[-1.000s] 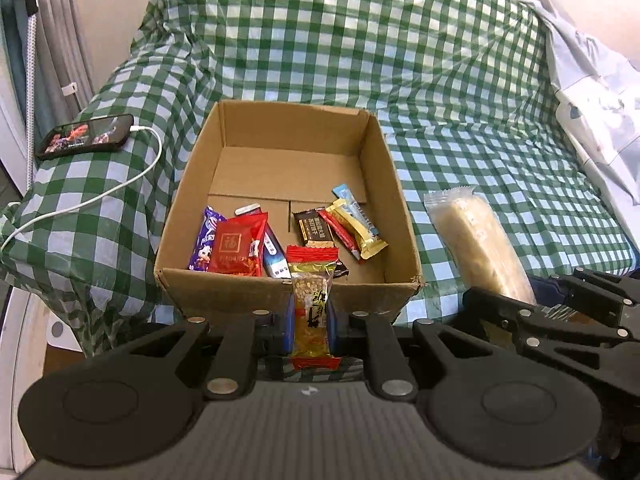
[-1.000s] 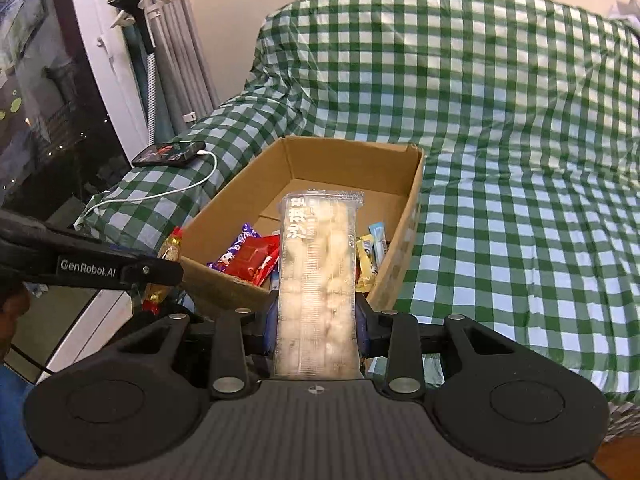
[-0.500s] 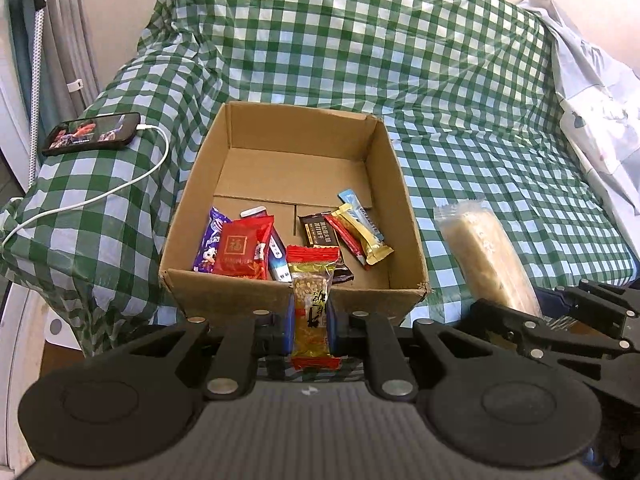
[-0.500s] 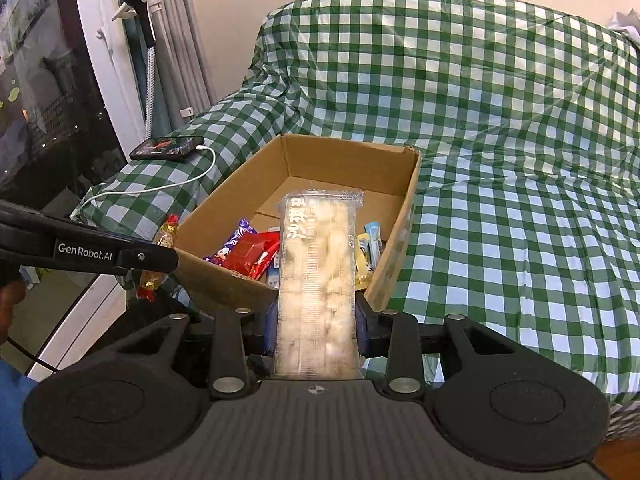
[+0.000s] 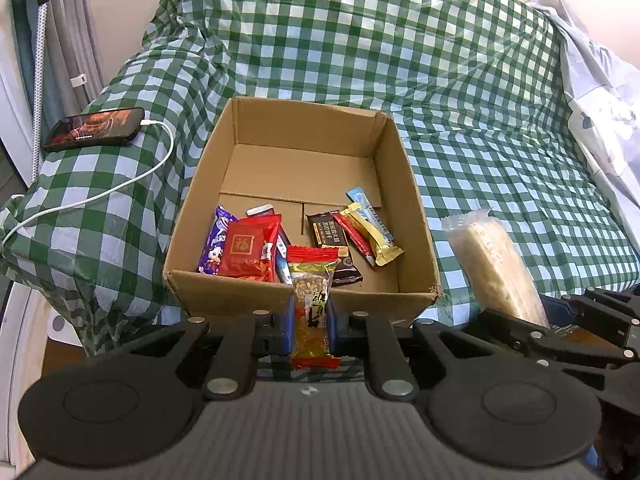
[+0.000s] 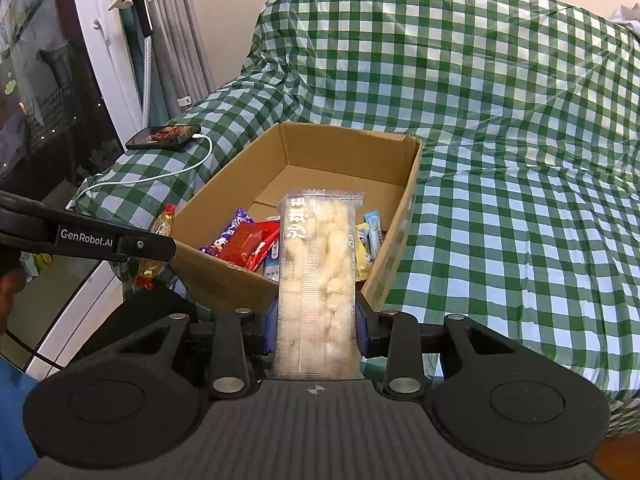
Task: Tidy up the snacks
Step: 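Carry the red candy and white bar over the box with both tools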
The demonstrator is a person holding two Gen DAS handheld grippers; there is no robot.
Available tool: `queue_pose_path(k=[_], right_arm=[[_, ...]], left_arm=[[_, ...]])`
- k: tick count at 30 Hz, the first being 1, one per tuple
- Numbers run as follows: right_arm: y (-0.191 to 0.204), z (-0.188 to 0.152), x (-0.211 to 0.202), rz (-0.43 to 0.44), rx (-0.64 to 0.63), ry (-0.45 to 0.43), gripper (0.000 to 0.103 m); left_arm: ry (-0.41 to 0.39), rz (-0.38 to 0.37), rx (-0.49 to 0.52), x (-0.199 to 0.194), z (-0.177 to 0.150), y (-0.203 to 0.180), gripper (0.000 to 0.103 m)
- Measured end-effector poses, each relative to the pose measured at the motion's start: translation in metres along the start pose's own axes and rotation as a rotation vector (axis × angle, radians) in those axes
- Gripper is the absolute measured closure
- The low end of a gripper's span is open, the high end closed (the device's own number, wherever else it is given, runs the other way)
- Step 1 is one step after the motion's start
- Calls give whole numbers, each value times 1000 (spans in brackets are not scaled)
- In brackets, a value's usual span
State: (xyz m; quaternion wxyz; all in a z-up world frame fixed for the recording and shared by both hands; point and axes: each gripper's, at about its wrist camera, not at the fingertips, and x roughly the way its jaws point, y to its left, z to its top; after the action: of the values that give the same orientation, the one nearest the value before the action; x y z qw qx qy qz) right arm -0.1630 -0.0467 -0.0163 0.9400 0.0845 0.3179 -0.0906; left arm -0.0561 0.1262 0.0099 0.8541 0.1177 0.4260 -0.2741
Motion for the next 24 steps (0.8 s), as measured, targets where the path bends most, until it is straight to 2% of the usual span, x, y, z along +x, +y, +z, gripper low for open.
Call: queue_pose_path(k=[11, 24], right_arm=[[-1, -2, 11, -5, -8, 24, 65], [-4, 21, 24, -28, 5, 18, 65]], left_arm=[[6, 9, -17, 7, 7, 5, 86], [-6, 48, -44, 13, 29, 19, 86]])
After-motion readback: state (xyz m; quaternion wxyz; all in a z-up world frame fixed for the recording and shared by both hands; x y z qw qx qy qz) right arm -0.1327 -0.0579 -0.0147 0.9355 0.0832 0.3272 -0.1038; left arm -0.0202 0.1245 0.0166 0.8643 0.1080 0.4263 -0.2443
